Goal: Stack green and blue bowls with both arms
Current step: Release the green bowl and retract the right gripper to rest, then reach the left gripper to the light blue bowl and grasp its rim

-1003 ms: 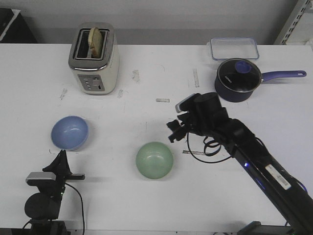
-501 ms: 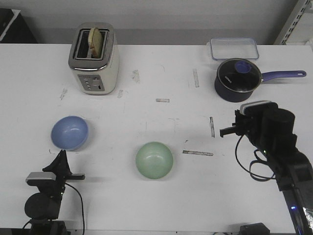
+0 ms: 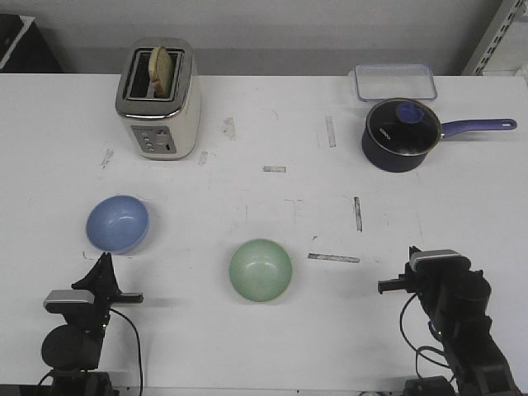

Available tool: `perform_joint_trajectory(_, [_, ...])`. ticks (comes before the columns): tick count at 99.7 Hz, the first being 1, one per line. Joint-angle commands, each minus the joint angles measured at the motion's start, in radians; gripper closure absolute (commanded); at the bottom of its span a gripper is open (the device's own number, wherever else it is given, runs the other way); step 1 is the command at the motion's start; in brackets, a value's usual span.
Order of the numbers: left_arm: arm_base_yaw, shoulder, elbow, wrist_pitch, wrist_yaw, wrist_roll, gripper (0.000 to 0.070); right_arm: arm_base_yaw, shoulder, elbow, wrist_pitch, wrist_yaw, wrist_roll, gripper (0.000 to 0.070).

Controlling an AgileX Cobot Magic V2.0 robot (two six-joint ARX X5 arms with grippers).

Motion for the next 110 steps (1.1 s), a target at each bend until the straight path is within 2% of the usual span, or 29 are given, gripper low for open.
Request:
perform_joint_trajectory(1, [0.003,-0.002,-0.022,0.011,0.002,-0.005,0.0699,0.001,-0.036,-0.027,0.021,0.016,0.004,0.07])
perform_joint_trajectory(9, [0.003,-0.002,-0.019,0.017,0.002,-0.01,0.0699,0.001,-0.077,-0.056,0.039,0.015,0.004,0.07])
perform_joint_trajectory(23, [0.003,-0.002,0.024,0.018,0.0,-0.072,0.0699,0.001,-0.105,-0.058,0.071,0.015,0.004,0.07])
perform_joint_trajectory(42, [0.003,0.028,0.205,0.004,-0.011,-0.082,0.0699,0.001,-0.101,-0.058,0.096,0.015,0.004,0.07])
perform_joint_trajectory(57, [0.003,0.173,0.477,-0.142,-0.01,-0.07,0.0697,0.001,-0.101,-0.058,0.111,0.015,0.003,0.07])
perform_joint_trajectory(68, [0.003,0.33,0.695,-0.282,-0.01,-0.024,0.0681,0.001,-0.101,-0.058,0.117,0.015,0.004,0.07])
perform_joint_trajectory(83, [0.003,0.544,0.941,-0.418,-0.01,0.026,0.0497,0.001,-0.101,-0.058,0.117,0.015,0.004,0.07])
perform_joint_trajectory(104, [0.003,0.785,1.173,-0.584,-0.009,0.012,0.0164,0.002,-0.101,-0.058,0.117,0.015,0.004,0.07])
perform_joint_trajectory(110, [0.003,0.84,1.209,-0.628,-0.009,-0.019,0.0114,0.002,-0.101,-0.058,0.117,0.015,0.004,0.07])
